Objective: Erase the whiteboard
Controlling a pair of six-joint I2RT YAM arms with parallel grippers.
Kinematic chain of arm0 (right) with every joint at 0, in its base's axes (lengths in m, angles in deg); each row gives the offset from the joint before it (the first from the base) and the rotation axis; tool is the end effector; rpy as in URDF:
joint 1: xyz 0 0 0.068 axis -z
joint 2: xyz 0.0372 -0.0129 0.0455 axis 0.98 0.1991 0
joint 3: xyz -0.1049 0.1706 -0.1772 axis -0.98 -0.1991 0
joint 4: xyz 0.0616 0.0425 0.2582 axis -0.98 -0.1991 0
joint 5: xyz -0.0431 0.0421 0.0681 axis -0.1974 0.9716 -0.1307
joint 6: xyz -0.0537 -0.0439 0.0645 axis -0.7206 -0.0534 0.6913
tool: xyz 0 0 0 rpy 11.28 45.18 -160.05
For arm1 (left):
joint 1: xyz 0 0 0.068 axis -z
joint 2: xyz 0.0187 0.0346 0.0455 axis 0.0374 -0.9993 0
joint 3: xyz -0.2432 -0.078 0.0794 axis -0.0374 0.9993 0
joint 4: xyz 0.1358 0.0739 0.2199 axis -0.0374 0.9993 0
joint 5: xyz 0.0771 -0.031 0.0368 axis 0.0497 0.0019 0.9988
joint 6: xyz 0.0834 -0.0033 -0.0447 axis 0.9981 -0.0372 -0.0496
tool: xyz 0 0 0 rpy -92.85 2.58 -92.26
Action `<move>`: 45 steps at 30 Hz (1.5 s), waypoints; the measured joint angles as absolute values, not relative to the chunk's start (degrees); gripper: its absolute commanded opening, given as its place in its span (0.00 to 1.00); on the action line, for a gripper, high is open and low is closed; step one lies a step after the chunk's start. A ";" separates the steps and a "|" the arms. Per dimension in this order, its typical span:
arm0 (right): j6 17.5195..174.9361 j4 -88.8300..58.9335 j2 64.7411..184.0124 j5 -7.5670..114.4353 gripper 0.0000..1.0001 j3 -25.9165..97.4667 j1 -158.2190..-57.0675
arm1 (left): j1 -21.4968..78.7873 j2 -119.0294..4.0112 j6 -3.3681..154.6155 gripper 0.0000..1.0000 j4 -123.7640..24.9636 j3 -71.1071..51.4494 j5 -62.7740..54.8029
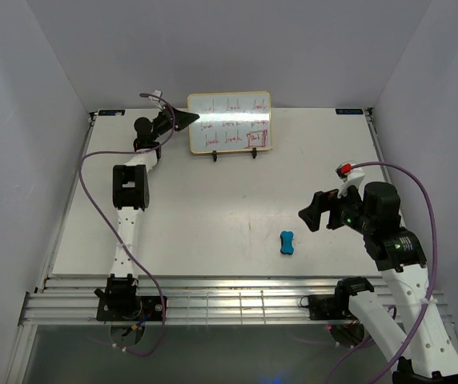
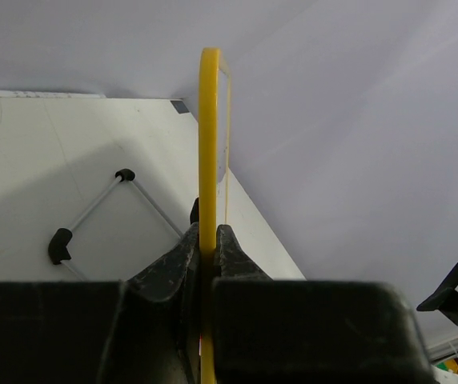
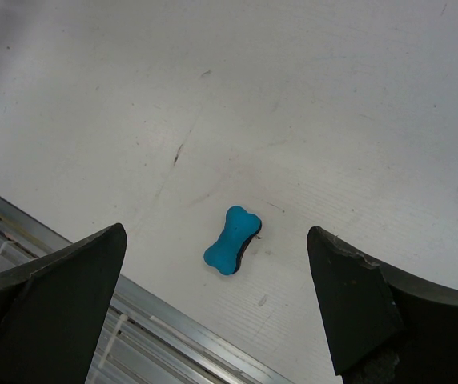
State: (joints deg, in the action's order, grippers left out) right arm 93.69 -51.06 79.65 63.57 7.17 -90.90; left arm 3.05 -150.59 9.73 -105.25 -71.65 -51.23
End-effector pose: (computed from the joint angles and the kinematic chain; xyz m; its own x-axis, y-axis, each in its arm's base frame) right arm 0.1791 0.0661 0.3042 -0.4627 -0.0290 -0.8861 -0.4390 0.8758 0.2006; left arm 0.6267 -0.0805 0.1201 -0.6603 -0.5426 -0.5192 0.5544 0.1141 -0.8244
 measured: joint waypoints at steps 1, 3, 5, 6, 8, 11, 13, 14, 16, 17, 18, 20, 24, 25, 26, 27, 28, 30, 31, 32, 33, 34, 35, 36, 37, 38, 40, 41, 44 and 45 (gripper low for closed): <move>93.69 -51.06 79.61 63.57 0.99 7.17 -90.90 | 3.03 -150.59 9.36 0.00 -106.45 -71.48 -50.88; 93.69 -51.06 79.50 63.57 0.99 7.17 -90.90 | 3.03 -150.54 8.88 0.00 -108.88 -70.32 -50.22; 93.69 -51.06 79.26 63.57 0.99 7.17 -90.90 | 3.07 -150.54 8.40 0.00 -110.95 -68.72 -49.42; 93.69 -51.06 79.15 63.57 0.99 7.17 -90.90 | 3.10 -150.54 8.11 0.00 -111.94 -68.00 -49.02; 93.69 -51.06 78.93 63.57 0.99 7.17 -90.90 | 3.10 -150.54 7.50 0.00 -113.69 -67.35 -48.52; 93.69 -51.06 78.87 63.57 0.99 7.17 -90.90 | 3.16 -150.54 6.72 0.00 -117.14 -67.33 -47.58; 93.69 -51.06 78.89 63.57 0.99 7.17 -90.90 | 3.23 -150.54 6.39 0.00 -118.80 -67.33 -46.75; 93.69 -51.06 78.89 63.57 0.99 7.17 -90.90 | 3.23 -150.54 6.32 0.00 -119.35 -67.33 -46.33; 93.69 -51.06 78.89 63.57 0.99 7.17 -90.90 | 3.23 -150.54 6.32 0.00 -120.00 -67.33 -45.59; 93.69 -51.06 78.89 63.57 0.99 7.17 -90.90 | 3.23 -150.54 6.32 0.00 -120.20 -67.33 -45.28; 93.69 -51.06 78.89 63.57 0.99 7.17 -90.90 | 3.23 -150.54 6.30 0.00 -120.27 -67.35 -44.94; 93.69 -51.06 78.91 63.57 0.99 7.17 -90.90 | 3.40 -150.54 6.32 0.00 -120.31 -67.61 -44.21; 93.69 -51.04 78.91 63.57 0.99 7.17 -90.90 | 3.75 -150.54 6.45 0.00 -121.01 -67.81 -42.25; 93.69 -51.06 78.91 63.57 0.99 7.17 -90.90 | 3.86 -150.54 6.56 0.00 -120.99 -67.78 -41.72; 93.69 -51.06 78.91 63.57 0.99 7.17 -90.90 | 3.99 -150.52 6.65 0.00 -121.01 -67.72 -41.24; 93.69 -51.06 78.91 63.57 0.99 7.17 -90.90 | 4.15 -150.46 6.78 0.00 -121.05 -67.54 -40.74; 93.69 -51.04 78.91 63.57 0.99 7.17 -90.90 | 4.34 -150.37 6.96 0.00 -121.03 -67.44 -40.26; 93.69 -51.06 78.91 63.57 0.99 7.17 -90.90 | 4.76 -150.32 7.24 0.00 -121.03 -67.39 -39.41; 93.69 -51.04 78.91 63.57 0.99 7.17 -90.90 | 4.95 -150.28 7.28 0.00 -121.03 -67.39 -38.99; 93.69 -51.06 78.91 63.57 0.99 7.17 -90.90 | 5.02 -150.24 7.33 0.00 -120.99 -67.39 -38.53; 93.69 -51.04 78.91 63.57 0.99 7.17 -90.90 | 5.15 -150.22 7.28 0.00 -121.01 -67.41 -38.09; 93.69 -51.04 78.91 63.57 0.99 7.17 -90.90 | 5.30 -150.19 7.22 0.00 -120.99 -67.41 -37.66; 93.69 -51.04 78.91 63.57 0.99 7.17 -90.90 | 5.41 -150.13 7.20 0.00 -120.97 -67.41 -37.29; 93.69 -51.04 78.91 63.57 0.99 7.17 -90.90 | 5.57 -150.08 7.20 0.00 -120.83 -67.41 -36.94; 93.69 -51.04 78.91 63.57 0.99 7.17 -90.90 | 5.65 -150.02 7.20 0.00 -120.66 -67.46 -36.65; 93.69 -51.04 78.91 63.57 0.99 7.17 -90.90 | 5.70 -149.91 7.20 0.00 -120.46 -67.50 -36.52; 93.69 -51.02 78.91 63.57 1.00 7.14 -90.90 | 5.70 -149.54 7.22 0.00 -120.09 -67.52 -36.48; 93.69 -50.97 78.91 63.55 1.00 7.14 -90.90 | 5.70 -149.30 7.24 0.00 -119.83 -67.52 -36.54; 93.71 -50.71 78.96 63.36 1.00 7.12 -90.90 | 5.70 -147.44 7.33 0.00 -119.33 -66.98 -36.94; 93.71 -50.60 79.00 63.16 1.00 7.12 -90.90 | 5.70 -146.15 7.50 0.00 -119.30 -65.99 -37.20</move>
State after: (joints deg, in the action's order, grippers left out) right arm 93.71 -50.60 79.00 63.16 7.12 -90.90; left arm 5.70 -146.15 7.50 -119.30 -65.99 -37.20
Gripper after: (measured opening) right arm 0.995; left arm 0.157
